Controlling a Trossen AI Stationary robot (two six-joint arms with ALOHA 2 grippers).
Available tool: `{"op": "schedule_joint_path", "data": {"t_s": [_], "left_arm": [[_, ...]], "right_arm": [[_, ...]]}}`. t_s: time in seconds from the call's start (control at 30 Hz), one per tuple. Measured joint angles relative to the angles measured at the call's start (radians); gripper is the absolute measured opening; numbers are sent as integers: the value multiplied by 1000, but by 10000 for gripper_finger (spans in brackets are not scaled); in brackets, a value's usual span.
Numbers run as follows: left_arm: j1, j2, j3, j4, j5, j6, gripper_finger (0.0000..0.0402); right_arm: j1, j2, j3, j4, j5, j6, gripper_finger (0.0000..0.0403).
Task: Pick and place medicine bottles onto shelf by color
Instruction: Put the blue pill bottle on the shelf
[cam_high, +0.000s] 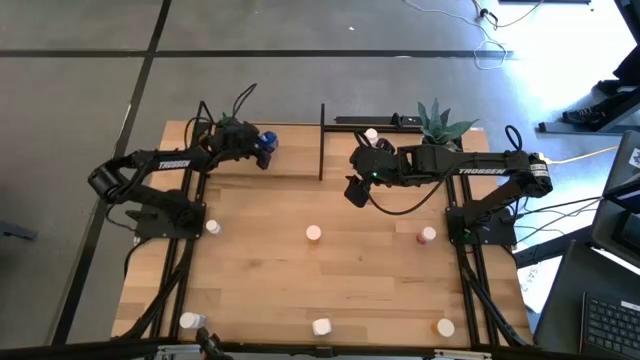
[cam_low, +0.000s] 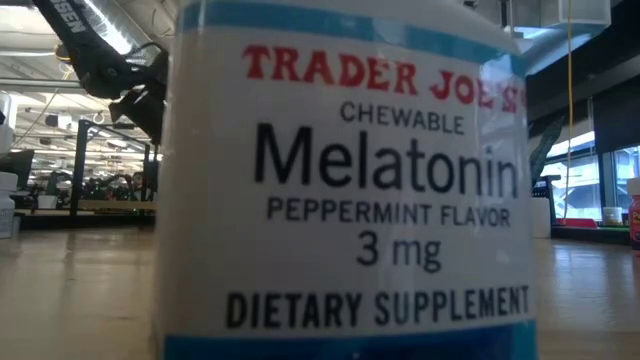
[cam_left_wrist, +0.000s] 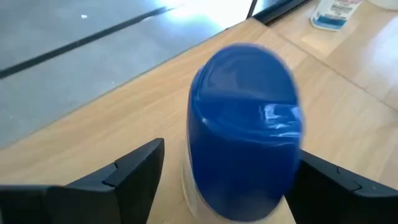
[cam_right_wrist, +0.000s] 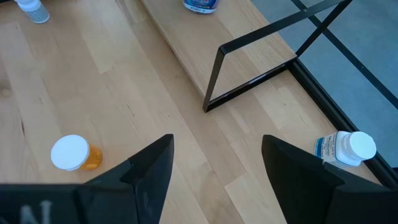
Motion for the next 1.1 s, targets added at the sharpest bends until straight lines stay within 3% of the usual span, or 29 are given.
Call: {"op": "schedule_joint_path", "data": {"t_s": [0.33,0.57,0.73,0.9,1.0,1.1], "left_arm": [[-26,-232,0,-169,-33,17,290],[-140,-451,0,-168,-130,105,290],[-225,-575,0,-178,-107,100,286],[-325,-617,0,-177,26,-8,285],[-380,-616,0,-192,6,-97,284],[-419,-602,0,-220,-87,-104,284]], "right_arm": [[0,0,0,0,0,0,245],[0,0,0,0,0,0,245],[0,0,0,0,0,0,245],[0,0,0,0,0,0,245],[0,0,0,0,0,0,245],[0,0,0,0,0,0,245]]}}
